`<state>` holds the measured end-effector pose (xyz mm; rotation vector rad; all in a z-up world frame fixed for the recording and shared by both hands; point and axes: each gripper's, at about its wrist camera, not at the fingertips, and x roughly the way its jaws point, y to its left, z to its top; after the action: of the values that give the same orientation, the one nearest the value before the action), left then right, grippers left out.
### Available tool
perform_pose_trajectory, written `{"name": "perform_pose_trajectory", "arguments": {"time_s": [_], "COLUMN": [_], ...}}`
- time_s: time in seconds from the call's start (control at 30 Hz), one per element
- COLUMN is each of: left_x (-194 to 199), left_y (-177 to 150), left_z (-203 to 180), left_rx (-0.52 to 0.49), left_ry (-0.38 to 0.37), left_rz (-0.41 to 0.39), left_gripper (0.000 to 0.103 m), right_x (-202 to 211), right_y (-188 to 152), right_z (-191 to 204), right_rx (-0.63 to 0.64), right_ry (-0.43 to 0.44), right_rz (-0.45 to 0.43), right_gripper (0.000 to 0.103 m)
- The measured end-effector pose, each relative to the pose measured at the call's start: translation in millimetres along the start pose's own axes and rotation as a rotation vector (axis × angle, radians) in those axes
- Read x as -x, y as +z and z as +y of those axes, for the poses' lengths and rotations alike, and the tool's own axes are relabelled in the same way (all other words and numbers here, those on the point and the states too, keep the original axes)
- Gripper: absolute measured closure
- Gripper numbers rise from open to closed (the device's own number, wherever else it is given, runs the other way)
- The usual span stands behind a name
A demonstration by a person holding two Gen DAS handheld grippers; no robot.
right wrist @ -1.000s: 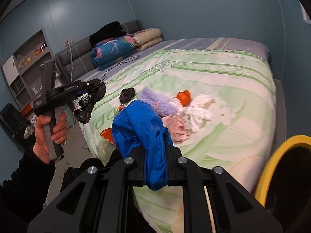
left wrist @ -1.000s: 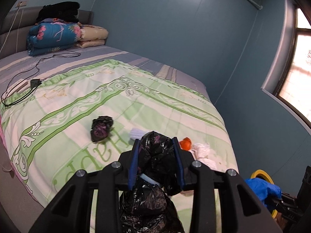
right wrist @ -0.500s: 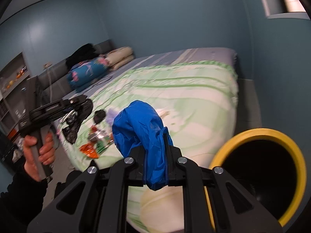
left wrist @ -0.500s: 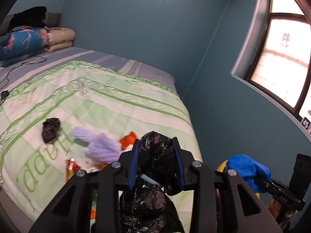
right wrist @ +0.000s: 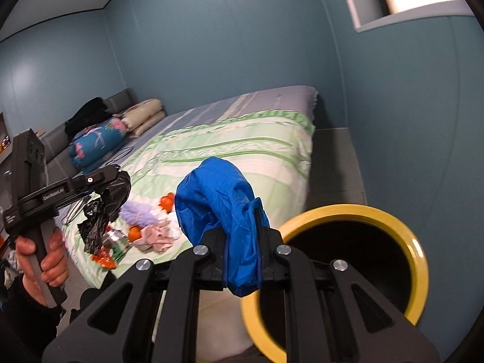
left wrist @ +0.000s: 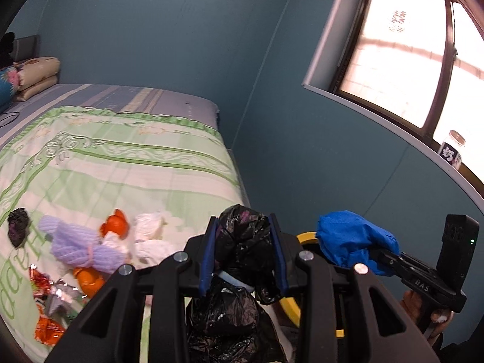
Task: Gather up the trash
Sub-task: 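Carry the black bag and blue cloth over the yellow-rimmed bin with both grippers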
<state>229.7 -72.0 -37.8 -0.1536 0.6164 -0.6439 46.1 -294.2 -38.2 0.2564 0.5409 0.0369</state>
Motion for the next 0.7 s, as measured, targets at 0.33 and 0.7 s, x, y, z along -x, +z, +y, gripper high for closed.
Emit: {"name": "perform_pose_trajectory", "arguments": {"time_s": [0.33,0.7], "left_x": [-51.8,-100.1], "left_y": [-4.2,-28.2], "left_z": [-65.5,-112.5], "left_rx": [-0.098,-0.126], "left_ry": [-0.111,-0.184], "left_rz": [0.074,0.170], "left_gripper": [0.073,0.073], "right_x": [7.2,-6.3], "right_y": [-2.1,-8.5], "right_z": [-37.5,-83.4], "right_rx": [-0.043,-0.156], "right_ry": [-0.125,-0.203], "right_rz": [0.002,0.048], "right_gripper": [0.091,0.091]}}
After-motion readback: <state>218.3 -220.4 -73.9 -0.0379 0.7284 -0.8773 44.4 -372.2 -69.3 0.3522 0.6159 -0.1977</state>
